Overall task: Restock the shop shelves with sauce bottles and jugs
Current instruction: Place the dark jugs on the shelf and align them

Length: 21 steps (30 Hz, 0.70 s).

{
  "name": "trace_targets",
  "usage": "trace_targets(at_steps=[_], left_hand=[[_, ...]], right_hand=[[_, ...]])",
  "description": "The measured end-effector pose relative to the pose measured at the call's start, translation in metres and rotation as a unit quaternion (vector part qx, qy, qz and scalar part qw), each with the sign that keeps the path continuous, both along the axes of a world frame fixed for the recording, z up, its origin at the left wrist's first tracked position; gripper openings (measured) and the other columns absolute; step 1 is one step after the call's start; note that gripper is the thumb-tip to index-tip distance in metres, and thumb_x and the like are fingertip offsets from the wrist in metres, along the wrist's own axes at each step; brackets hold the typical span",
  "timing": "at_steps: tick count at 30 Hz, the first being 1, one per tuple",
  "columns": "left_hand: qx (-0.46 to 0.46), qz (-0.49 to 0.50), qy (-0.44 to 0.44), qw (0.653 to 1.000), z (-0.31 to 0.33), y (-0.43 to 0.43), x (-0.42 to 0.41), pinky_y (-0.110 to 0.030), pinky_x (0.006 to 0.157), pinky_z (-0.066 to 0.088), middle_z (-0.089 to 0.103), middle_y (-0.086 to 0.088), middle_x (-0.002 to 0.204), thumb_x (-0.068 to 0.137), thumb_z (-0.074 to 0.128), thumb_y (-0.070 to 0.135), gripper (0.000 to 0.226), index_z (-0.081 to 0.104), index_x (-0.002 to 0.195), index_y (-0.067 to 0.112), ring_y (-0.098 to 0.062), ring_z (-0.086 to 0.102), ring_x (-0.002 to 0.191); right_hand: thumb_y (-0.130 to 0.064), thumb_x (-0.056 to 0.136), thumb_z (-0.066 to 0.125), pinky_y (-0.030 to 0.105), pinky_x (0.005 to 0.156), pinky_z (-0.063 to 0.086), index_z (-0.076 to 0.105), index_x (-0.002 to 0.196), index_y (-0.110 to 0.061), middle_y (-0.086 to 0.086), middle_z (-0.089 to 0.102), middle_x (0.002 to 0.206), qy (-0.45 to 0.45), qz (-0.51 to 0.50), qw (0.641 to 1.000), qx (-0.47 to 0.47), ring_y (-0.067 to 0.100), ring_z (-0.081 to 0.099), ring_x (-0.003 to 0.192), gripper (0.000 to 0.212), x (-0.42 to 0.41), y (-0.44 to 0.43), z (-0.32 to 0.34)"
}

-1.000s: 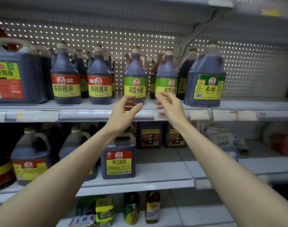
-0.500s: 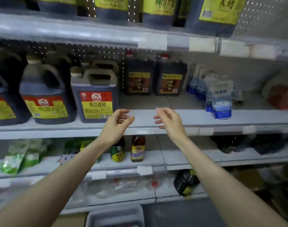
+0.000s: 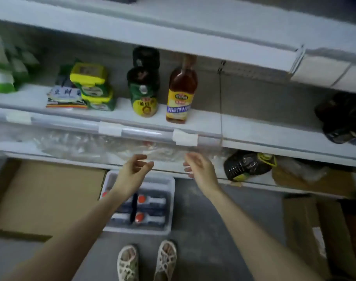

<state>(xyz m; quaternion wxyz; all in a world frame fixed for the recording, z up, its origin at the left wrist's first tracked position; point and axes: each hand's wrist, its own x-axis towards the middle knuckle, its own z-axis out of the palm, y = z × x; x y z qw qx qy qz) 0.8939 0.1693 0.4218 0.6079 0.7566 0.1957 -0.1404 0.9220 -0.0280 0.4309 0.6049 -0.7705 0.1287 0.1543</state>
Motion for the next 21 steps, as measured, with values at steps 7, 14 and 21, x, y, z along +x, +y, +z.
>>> trace_targets(at_steps=[7,14,21], left_hand=[[0.002,0.028,0.089,0.996,-0.147,0.004,-0.042,-0.004,0.06,0.042,0.057,0.002,0.083,0.095,0.055,0.009,0.013,0.054,0.107,0.008,0.002,0.059,0.07],[0.023,0.024,0.145,0.989,-0.293,0.018,-0.068,-0.013,0.067,0.045,0.064,0.008,0.09,0.094,0.058,0.024,0.006,0.057,0.099,0.026,-0.004,0.059,0.081],[0.032,-0.019,0.147,0.988,-0.398,0.024,-0.075,-0.029,0.095,0.042,0.057,0.013,0.117,0.092,0.059,0.031,0.044,0.044,0.134,0.03,-0.009,0.054,0.111]], right_hand=[[-0.018,0.094,0.059,0.019,0.062,0.044,0.06,0.085,-0.015,0.0,0.063,0.075,0.095,0.006,0.995,-0.009,0.012,0.058,0.068,0.01,-0.034,0.01,-0.167],[-0.027,0.095,0.058,0.022,0.07,0.046,0.063,0.096,-0.016,-0.007,0.061,0.079,0.164,0.03,0.986,-0.027,0.011,0.059,0.078,0.012,-0.063,0.019,-0.324],[-0.037,0.093,0.059,0.018,0.087,0.038,0.043,0.141,-0.022,-0.014,0.046,0.124,0.193,0.058,0.979,-0.026,0.004,0.046,0.114,0.054,-0.08,0.026,-0.427]])
